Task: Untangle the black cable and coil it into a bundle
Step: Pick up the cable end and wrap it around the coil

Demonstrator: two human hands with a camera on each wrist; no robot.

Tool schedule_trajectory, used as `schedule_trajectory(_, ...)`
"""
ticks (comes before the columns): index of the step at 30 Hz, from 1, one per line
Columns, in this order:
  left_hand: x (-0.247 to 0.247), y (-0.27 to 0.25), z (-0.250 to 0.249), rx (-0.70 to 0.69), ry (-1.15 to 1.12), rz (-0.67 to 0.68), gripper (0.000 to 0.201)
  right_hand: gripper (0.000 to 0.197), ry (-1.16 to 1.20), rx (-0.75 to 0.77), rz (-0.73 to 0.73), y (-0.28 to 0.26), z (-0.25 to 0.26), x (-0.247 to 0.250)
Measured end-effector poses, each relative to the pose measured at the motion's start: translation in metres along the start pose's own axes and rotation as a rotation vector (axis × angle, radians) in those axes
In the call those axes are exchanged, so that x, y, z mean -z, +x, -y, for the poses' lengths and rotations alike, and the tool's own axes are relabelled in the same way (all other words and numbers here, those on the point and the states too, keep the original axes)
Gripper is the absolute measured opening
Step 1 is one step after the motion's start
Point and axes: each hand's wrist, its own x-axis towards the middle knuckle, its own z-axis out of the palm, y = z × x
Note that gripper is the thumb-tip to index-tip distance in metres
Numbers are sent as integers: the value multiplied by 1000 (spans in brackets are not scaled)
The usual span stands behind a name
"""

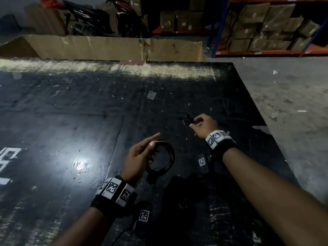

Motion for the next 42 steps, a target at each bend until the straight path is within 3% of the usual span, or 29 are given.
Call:
schedule_trajectory(5, 6, 11, 7, 34, -34, -73, 31, 62, -262, -9, 89, 56, 8, -26)
schedule_trajectory(7, 9, 15, 9, 56, -51, -89, 31, 66, -338, 3, 133, 70, 8, -35)
schedule_trajectory(9, 12, 18, 9, 81, -89, -96, 32, 58, -407, 34, 143, 80, 6, -42)
schedule_trajectory(14, 15, 22, 7, 91, -128, -74, 34, 14, -434, 94, 32, 81, 10, -45)
schedule_trajectory(17, 15, 24, 5, 87, -140, -50, 34, 2, -274, 65, -41, 72, 14, -35)
schedule_trajectory(20, 13, 25, 0, 65, -169, -39, 34, 12, -113, 80, -94, 47, 23, -15)
schedule_trajectory(23, 11, 26, -2, 34, -190, -64, 33, 23, 180, 131, -94, 3, 35, 6)
schedule_trajectory(27, 8, 29, -1, -31, -134, -173, 25, 14, 565, 153, -49, -75, 46, 19)
schedule_trajectory(33, -12, 20, -13, -227, 13, -196, 15, 13, 809, -121, 51, -147, 55, -12)
schedule_trajectory(39, -29, -5, -18, -487, 309, -169, 15, 9, 1005, -355, 20, -167, 66, -23)
schedule_trajectory(42, -35, -17, -18, -538, 348, -132, 18, 12, 1082, -421, -9, -172, 70, -24)
